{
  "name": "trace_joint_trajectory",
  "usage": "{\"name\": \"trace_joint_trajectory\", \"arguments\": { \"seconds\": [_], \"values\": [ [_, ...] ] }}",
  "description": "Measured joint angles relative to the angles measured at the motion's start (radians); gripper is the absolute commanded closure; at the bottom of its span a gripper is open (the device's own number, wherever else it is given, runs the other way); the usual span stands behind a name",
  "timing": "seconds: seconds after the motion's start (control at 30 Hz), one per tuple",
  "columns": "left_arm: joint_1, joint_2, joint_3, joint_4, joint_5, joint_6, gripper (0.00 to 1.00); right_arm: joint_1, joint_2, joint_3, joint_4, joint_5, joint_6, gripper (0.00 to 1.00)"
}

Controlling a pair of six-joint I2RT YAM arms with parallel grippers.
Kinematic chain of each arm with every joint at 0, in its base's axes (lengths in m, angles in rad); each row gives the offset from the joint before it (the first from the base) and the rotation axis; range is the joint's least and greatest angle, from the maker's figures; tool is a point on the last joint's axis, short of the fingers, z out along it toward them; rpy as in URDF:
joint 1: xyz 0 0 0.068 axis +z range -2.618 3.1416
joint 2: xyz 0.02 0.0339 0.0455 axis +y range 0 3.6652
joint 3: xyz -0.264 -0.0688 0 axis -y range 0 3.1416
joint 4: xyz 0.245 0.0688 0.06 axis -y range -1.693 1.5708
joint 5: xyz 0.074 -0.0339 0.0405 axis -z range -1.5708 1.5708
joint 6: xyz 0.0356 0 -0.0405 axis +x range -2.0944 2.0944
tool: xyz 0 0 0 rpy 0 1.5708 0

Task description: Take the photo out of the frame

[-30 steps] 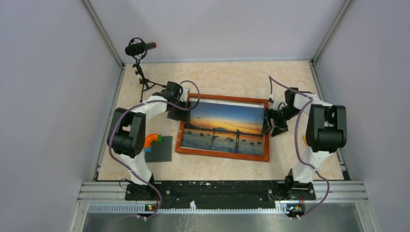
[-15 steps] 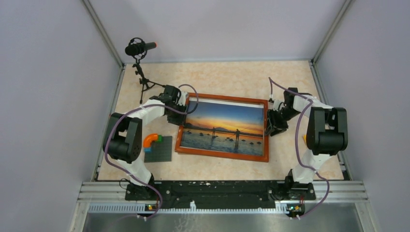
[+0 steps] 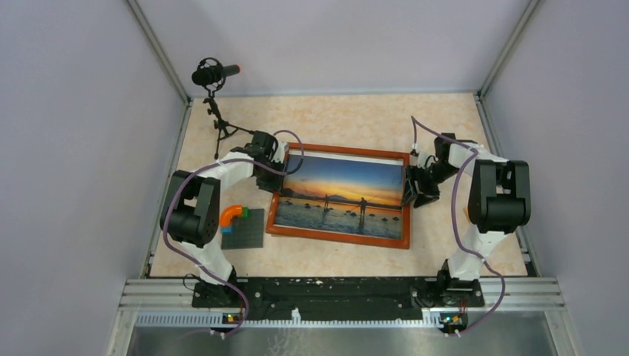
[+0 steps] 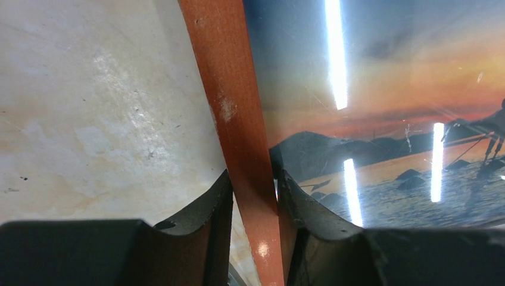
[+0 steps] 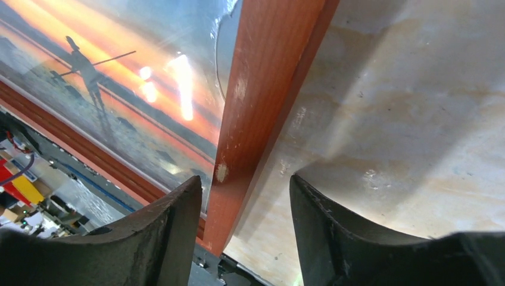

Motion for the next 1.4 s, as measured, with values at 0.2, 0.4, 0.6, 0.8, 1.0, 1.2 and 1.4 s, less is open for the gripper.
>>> {"name": "trace_joint_trajectory", "arguments": {
  "seconds": [0.2, 0.4, 0.6, 0.8, 1.0, 1.2, 1.4],
  "values": [
    [0.003, 0.007, 0.011, -0.001, -0.011, -0.004, 0.71, 0.001, 0.000, 0.000, 0.011, -0.031, -0.003, 0.48],
    [0.003, 0.010, 0.014, -0.002, -0.010, -0.015, 0.84, 0.005, 0.013, 0.006, 0.034, -0.025, 0.014, 0.60],
    [0.006, 0.013, 0.032, -0.022, -0.013, -0.018, 0.98, 0.029, 0.050, 0.045, 0.027, -0.009, 0.035, 0.89],
    [0.006, 0.015, 0.064, -0.051, -0.013, -0.019, 1.00, 0.033, 0.067, 0.092, 0.015, 0.011, 0.047, 1.00],
    [0.007, 0.027, 0.116, -0.061, -0.029, -0.017, 1.00, 0.033, 0.092, 0.151, 0.014, 0.011, 0.046, 1.00],
    [0.026, 0.080, 0.167, -0.063, -0.032, -0.012, 1.00, 0.034, 0.114, 0.189, 0.021, 0.011, 0.048, 1.00],
    [0.049, 0.159, 0.224, -0.071, -0.016, -0.005, 1.00, 0.040, 0.172, 0.240, 0.012, 0.008, 0.061, 1.00]
  ]
}}
